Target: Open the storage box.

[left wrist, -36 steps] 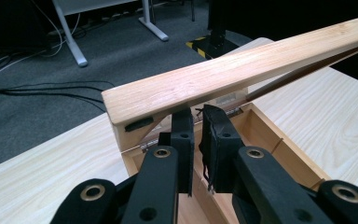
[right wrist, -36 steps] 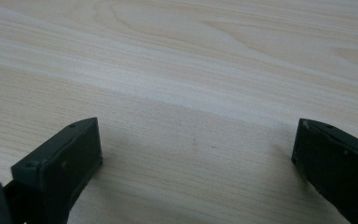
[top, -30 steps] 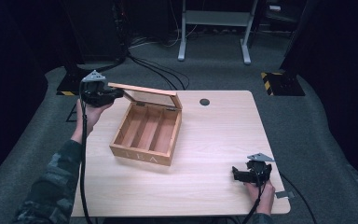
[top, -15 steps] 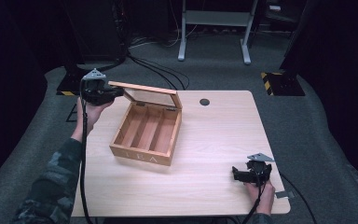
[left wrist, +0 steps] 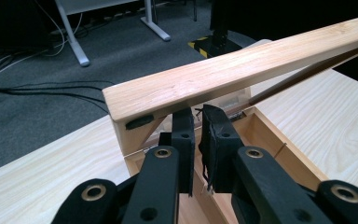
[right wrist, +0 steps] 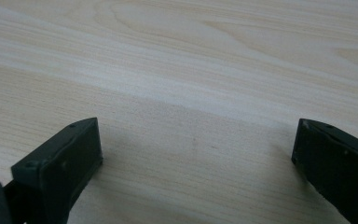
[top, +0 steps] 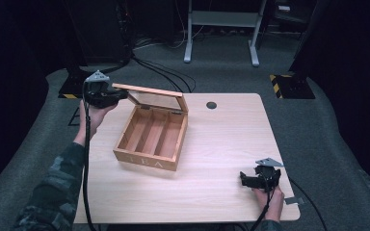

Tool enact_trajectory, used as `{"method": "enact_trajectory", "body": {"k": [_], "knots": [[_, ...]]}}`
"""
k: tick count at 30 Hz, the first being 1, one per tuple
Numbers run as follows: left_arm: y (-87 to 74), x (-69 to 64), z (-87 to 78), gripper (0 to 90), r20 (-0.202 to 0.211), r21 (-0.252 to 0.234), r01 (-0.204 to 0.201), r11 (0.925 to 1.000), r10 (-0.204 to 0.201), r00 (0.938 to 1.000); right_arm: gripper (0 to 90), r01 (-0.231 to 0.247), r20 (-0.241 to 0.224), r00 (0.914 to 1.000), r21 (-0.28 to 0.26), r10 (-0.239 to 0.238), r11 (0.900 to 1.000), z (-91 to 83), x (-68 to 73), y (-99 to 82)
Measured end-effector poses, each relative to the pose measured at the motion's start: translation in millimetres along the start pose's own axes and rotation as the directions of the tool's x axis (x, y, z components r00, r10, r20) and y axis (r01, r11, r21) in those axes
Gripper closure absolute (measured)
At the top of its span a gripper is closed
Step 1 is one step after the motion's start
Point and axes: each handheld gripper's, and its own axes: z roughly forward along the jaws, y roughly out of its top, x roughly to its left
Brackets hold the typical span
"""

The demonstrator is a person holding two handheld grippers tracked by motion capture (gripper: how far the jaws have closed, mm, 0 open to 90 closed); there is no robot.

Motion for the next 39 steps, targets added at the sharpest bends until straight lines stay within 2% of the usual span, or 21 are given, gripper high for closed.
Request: {"method": "enact_trajectory", "body": {"k": [39], "knots": [[0.7,2.0,0.4,83.4,-0.003,0.004,0.001,1.0000,-0.001,1.0000,1.0,0.000,0.000,1.0000,0.000,0.000,1.0000,0.0,0.0,0.0]]}}
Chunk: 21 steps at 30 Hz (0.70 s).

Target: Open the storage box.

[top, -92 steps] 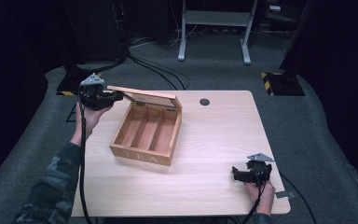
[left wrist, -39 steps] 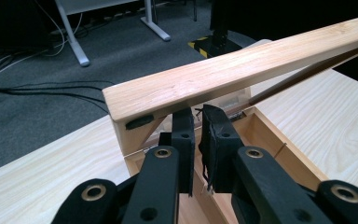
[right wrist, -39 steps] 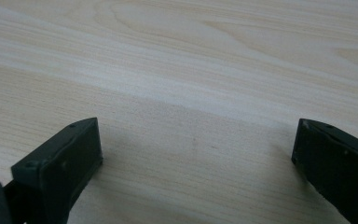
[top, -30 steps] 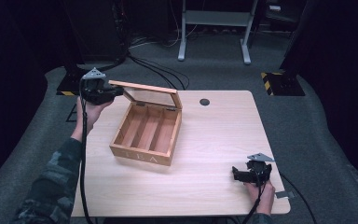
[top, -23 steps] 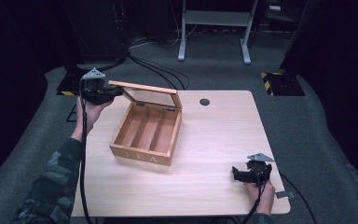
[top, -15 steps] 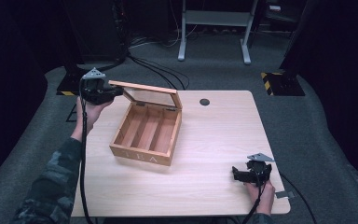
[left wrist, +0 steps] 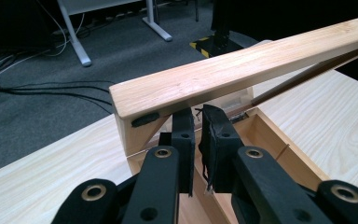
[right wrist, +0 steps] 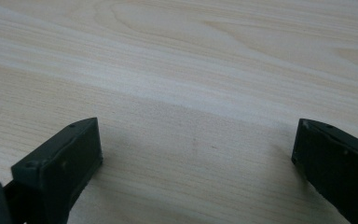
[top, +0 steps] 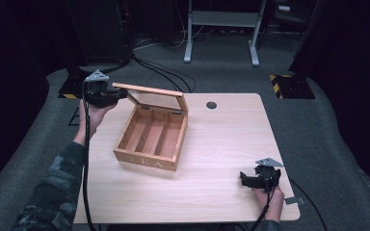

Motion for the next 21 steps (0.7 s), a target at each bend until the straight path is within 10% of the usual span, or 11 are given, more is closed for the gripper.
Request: {"method": "enact_trajectory", "body": {"k": [21], "knots": [[0.5,0.1,0.6,83.4,-0.002,-0.004,0.002,1.0000,-0.002,1.0000,1.0,0.000,-0.001,1.0000,0.000,0.000,1.0000,0.0,0.0,0.0]]}}
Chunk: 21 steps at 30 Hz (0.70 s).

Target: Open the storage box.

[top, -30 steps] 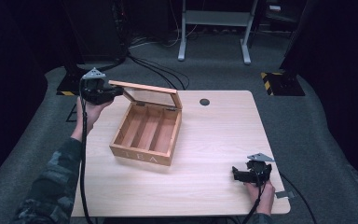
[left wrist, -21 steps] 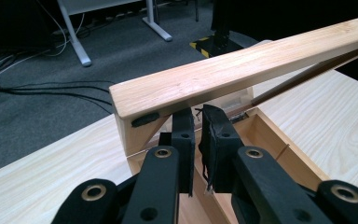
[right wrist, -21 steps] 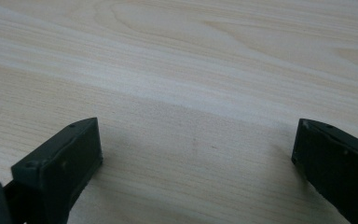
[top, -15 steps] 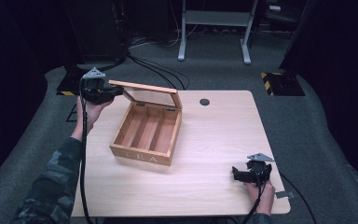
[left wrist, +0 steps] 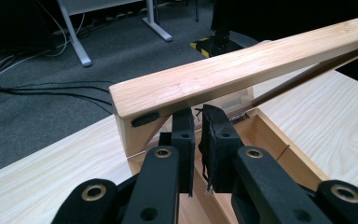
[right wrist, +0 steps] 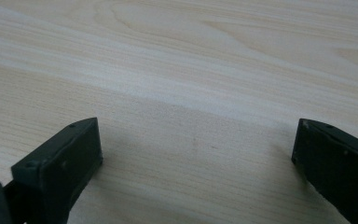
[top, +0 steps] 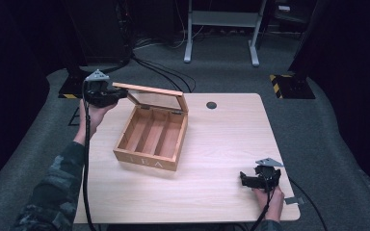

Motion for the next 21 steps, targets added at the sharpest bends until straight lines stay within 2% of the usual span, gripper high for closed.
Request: {"method": "enact_trajectory", "body": {"k": [21], "knots": [[-0.1,0.4,-0.2,83.4,0.004,0.001,0.000,1.0000,0.000,1.0000,1.0,0.000,0.000,1.0000,0.001,0.000,1.0000,-0.1,0.1,0.0]]}}
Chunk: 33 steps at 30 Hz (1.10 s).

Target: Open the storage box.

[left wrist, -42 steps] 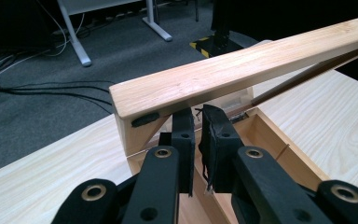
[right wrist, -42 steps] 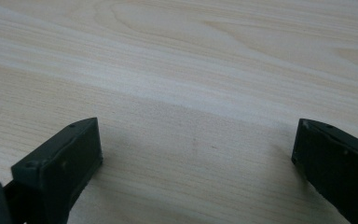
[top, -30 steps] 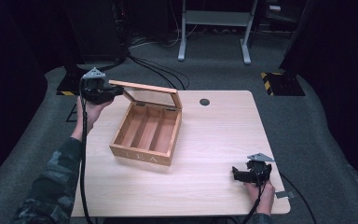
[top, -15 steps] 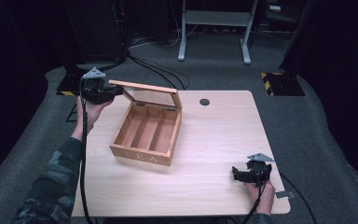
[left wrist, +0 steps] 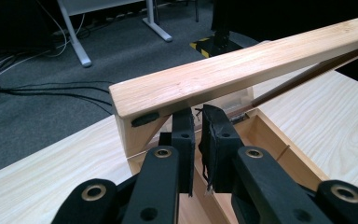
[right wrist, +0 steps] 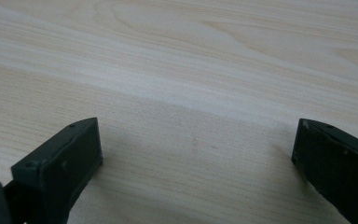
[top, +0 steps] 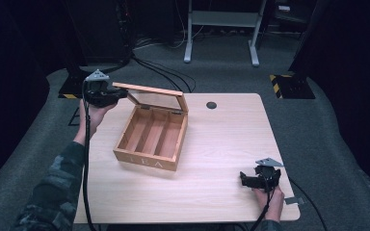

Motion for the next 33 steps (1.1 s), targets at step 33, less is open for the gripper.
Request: {"method": "enact_trajectory", "body": {"k": [33], "knots": [[-55.0,-19.9,-11.2,82.9,-0.010,-0.075,-0.026,0.9968,0.026,0.9996,1.1,-0.004,0.002,1.0000,0.000,0.004,1.0000,-0.3,0.5,-0.2]]}}
